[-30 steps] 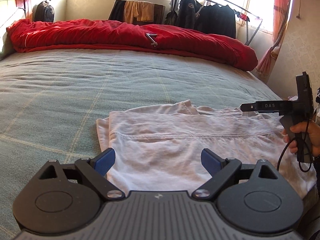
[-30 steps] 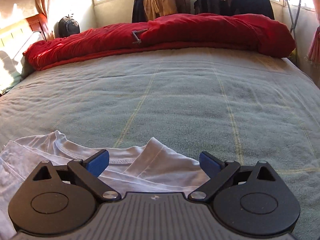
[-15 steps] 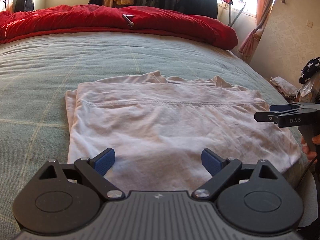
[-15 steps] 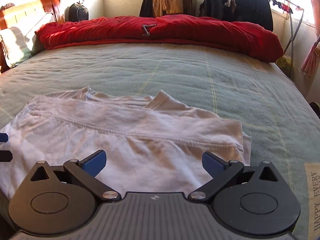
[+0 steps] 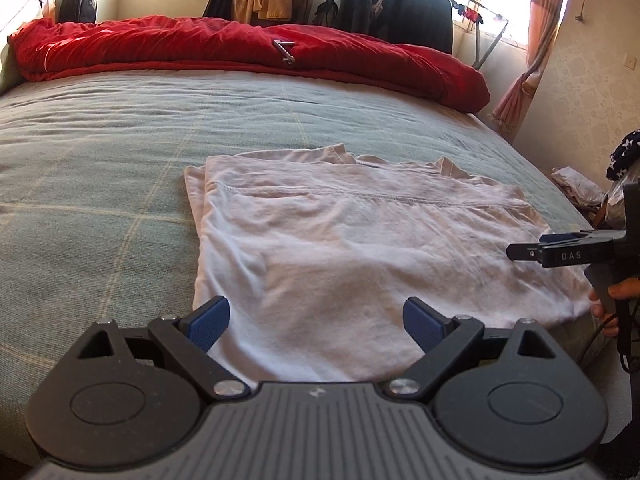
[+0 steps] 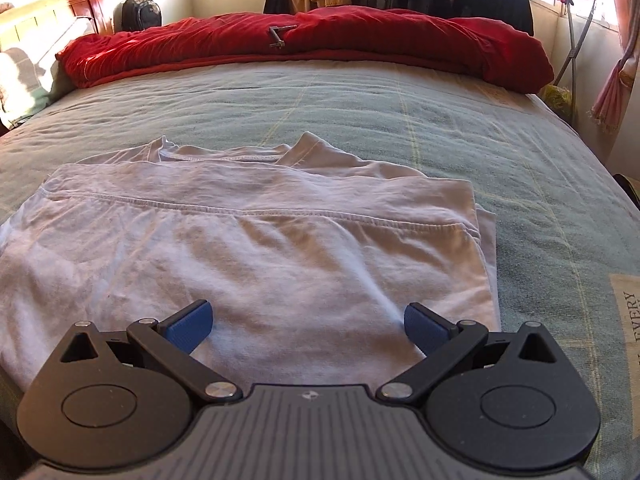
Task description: Fold clothes
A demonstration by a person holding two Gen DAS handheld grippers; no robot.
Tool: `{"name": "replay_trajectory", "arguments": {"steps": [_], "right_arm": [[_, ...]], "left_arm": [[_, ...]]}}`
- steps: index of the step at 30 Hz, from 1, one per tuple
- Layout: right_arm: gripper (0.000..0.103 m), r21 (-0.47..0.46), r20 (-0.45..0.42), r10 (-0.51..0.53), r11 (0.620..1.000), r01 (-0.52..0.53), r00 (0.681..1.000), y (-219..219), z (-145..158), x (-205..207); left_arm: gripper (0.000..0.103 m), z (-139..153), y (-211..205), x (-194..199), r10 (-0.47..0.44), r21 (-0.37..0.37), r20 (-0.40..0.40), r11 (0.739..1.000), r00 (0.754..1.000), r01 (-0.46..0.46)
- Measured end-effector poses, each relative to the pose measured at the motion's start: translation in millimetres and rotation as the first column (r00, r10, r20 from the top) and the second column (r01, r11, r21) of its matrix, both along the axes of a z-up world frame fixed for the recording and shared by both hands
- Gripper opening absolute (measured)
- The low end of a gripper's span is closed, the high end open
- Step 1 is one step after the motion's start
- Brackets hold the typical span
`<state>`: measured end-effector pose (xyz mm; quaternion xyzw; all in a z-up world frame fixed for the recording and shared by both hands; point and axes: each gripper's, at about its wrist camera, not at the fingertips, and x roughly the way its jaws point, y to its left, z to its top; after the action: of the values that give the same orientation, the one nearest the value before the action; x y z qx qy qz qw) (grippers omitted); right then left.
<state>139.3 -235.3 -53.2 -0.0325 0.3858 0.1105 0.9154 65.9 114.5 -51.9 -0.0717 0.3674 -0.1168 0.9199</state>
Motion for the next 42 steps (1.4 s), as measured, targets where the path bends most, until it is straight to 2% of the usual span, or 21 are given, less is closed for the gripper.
{"name": "replay_trajectory", "arguments": {"steps": [4,6,12,17,20,23,25,29,34,35,39,42], "right_arm": [[0.103,0.0,-0.002,-0.002,1.0,0.002,1.0,-4.7,2.6,-5.2],[0.103,-0.005,0.004,-0.012,1.0,0.012,1.0,-10.3,5.2,-8.8],[0.103,0.022,0.015,-0.02,1.0,0.02,1.0,-19.6,11.2,-17.4],[0.103,0.017,0.021,0.003,1.0,-0.003,1.0,-14.2,12.3,-23.6],[0.103,0.017,0.029,0.006,1.0,-0.007,1.0,-15.1,15.5,-26.4],[0.103,0.055,0.025,0.006,0.998,-0.007,1.0,-18.4,19.5,-28.6],[0.103,0.121,0.01,0.022,0.992,-0.023,1.0,-21.2,22.8,-30.7],[0.103,0.319,-0.061,0.088,0.946,-0.064,0.994,-29.8,24.3,-33.5],[0.103,0.568,-0.188,0.164,0.823,-0.029,0.968,-39.7,8.0,-34.1],[0.103,0.589,-0.207,0.17,0.808,-0.016,0.963,-40.3,4.3,-34.9],[0.103,0.581,-0.273,0.134,0.812,0.052,0.953,-51.1,-7.1,-44.3],[0.103,0.609,-0.292,0.098,0.786,0.106,0.951,-69.8,-11.0,-54.2]], "left_arm": [[0.093,-12.0,2.0,6.2,0.068,0.031,-0.057,0.997,0.996,-0.066],[0.093,-7.5,1.2,0.3,0.079,0.027,-0.044,0.997,0.996,-0.078],[0.093,4.7,-13.4,-16.0,-0.009,0.089,-0.018,0.996,1.0,0.011],[0.093,-9.5,0.1,-16.4,0.104,0.118,-0.098,0.989,0.99,-0.092],[0.093,-1.7,7.3,-25.0,0.134,0.118,-0.069,0.985,0.989,-0.125],[0.093,12.0,1.5,-27.5,0.091,0.072,-0.016,0.993,0.996,-0.09],[0.093,15.6,-11.4,-23.8,0.04,0.064,0.001,0.997,0.999,-0.04],[0.094,11.8,-37.1,-15.0,-0.03,0.083,-0.004,0.996,1.0,0.03],[0.094,6.3,-51.5,-14.1,-0.08,0.08,-0.018,0.993,0.997,0.081],[0.094,6.2,-51.7,-14.8,-0.08,0.083,-0.019,0.993,0.997,0.082],[0.094,5.5,-46.0,-17.7,-0.058,0.092,-0.023,0.994,0.998,0.06],[0.094,3.1,-39.4,-18.3,-0.034,0.091,-0.033,0.995,0.999,0.036]]}}
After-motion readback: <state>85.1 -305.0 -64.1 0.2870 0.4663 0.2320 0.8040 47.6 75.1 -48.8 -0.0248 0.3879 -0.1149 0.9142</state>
